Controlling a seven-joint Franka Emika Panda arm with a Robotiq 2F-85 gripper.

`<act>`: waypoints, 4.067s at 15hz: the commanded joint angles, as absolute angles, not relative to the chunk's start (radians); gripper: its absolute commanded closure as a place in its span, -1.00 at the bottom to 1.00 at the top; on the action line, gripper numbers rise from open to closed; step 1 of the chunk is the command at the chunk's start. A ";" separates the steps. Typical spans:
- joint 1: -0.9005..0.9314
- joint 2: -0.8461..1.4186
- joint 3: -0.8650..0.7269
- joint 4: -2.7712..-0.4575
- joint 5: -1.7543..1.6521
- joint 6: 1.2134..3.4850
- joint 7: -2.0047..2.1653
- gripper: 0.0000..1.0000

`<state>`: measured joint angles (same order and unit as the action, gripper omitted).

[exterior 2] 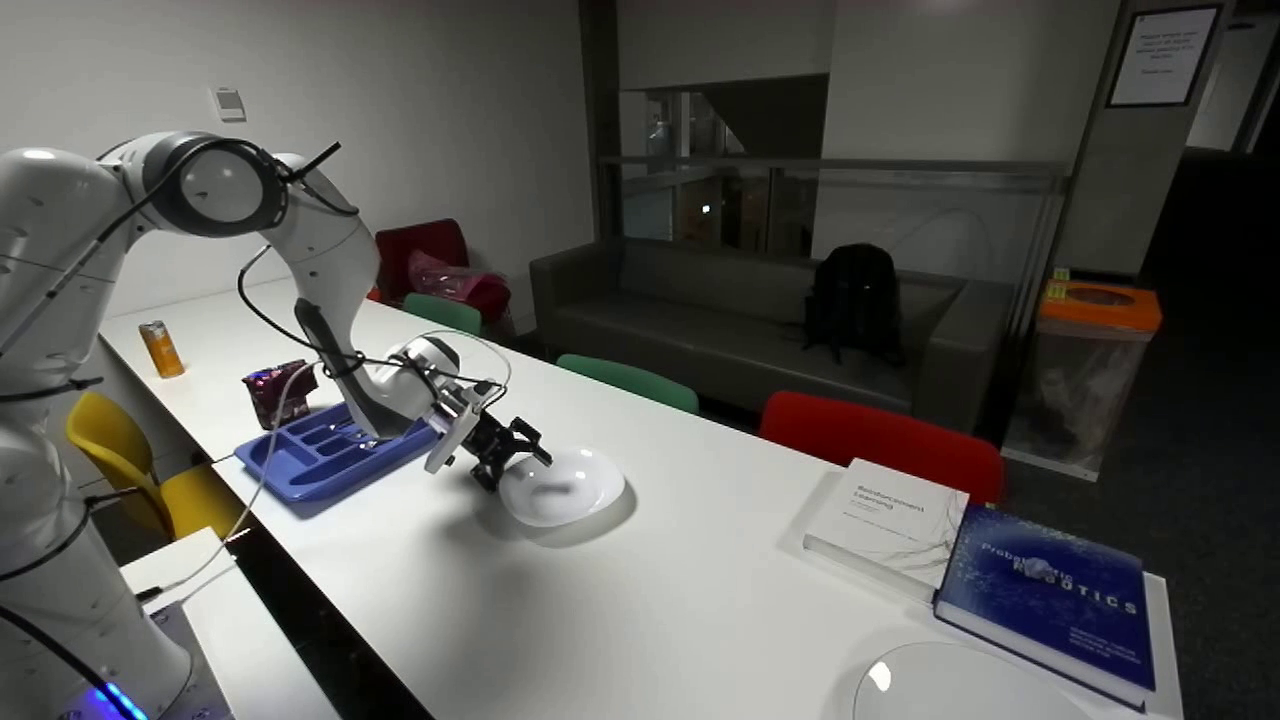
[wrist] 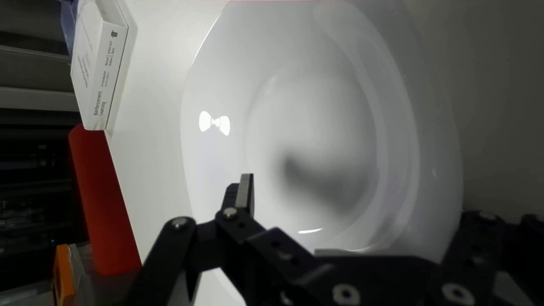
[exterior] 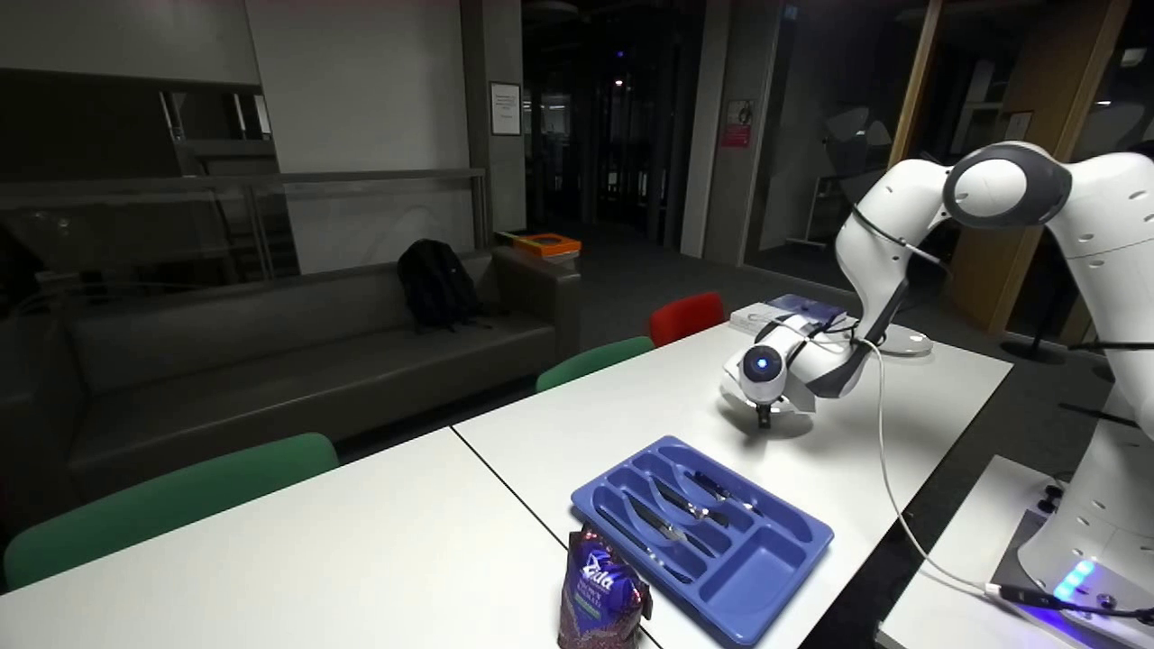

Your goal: Pick up the white plate from the table and move it slightly to the right.

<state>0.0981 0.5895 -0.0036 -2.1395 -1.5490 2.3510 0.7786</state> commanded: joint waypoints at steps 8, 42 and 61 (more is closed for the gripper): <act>0.069 0.615 0.015 -2.128 -1.630 2.334 0.825 0.88; 0.001 0.291 -0.035 -2.395 -1.281 2.163 0.701 0.96; -0.010 0.186 -0.029 -2.600 -1.259 2.175 0.871 0.82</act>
